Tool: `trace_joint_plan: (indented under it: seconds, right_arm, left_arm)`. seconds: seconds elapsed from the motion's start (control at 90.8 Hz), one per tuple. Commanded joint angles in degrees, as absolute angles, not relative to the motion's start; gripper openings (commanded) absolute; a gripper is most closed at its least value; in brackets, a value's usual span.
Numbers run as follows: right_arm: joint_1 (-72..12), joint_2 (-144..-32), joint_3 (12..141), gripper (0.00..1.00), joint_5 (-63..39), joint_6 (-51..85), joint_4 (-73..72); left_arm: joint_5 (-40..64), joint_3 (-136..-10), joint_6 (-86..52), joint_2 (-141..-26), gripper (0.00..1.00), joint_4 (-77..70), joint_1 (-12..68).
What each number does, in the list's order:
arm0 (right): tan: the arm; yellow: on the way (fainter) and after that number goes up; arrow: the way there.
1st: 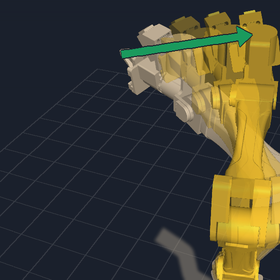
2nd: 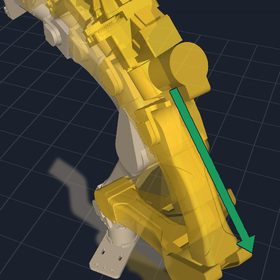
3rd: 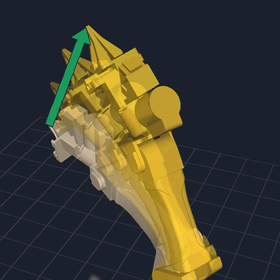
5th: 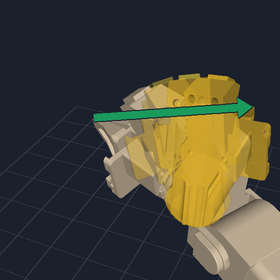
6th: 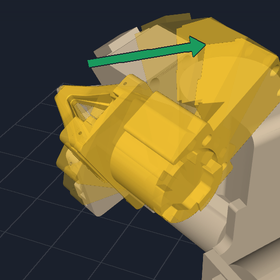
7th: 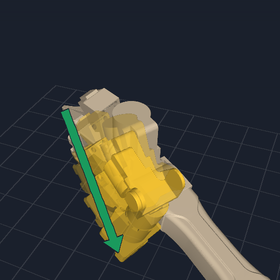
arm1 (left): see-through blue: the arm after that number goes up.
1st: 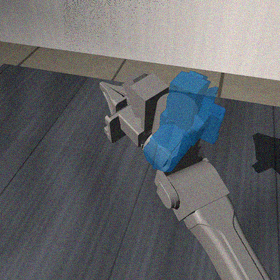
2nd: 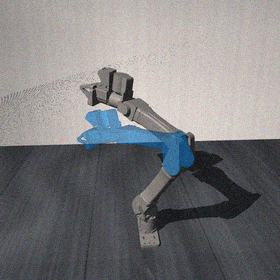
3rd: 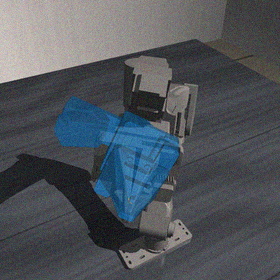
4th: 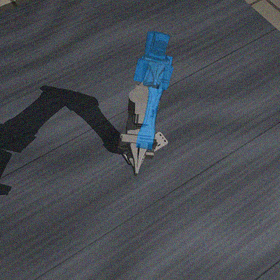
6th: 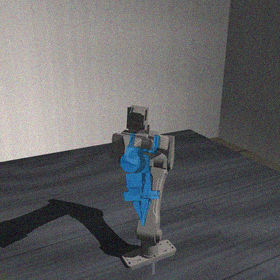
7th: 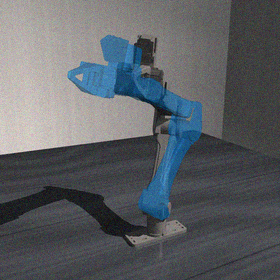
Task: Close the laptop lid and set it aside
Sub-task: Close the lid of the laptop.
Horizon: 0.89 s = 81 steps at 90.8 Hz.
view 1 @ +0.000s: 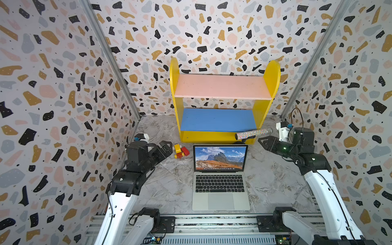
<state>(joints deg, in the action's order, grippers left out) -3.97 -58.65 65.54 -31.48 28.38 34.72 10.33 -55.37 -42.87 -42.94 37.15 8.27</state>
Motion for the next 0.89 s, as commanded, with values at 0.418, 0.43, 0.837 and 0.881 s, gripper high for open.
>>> trace_joint_plan:
  seconds: [0.418,0.43,0.837,0.881]
  right_arm:
    - [-23.4,-76.6,84.7,0.0,-26.7,21.4,45.8]
    - [-23.7,-77.1,85.2,0.0,-26.6,21.3,46.1]
    - [-30.1,-91.5,99.4,0.0,-21.6,16.7,53.4]
    - [-30.5,-92.5,100.7,0.0,-21.4,16.4,54.1]
  left_arm:
    - [13.3,-47.4,-40.4,-34.6,1.0,49.2,16.0]
    - [13.2,-47.3,-40.3,-34.6,1.0,49.5,16.2]
    - [11.9,-38.3,-43.3,-33.0,1.0,50.6,24.7]
    - [11.4,-37.1,-44.8,-32.8,1.0,49.5,26.4]
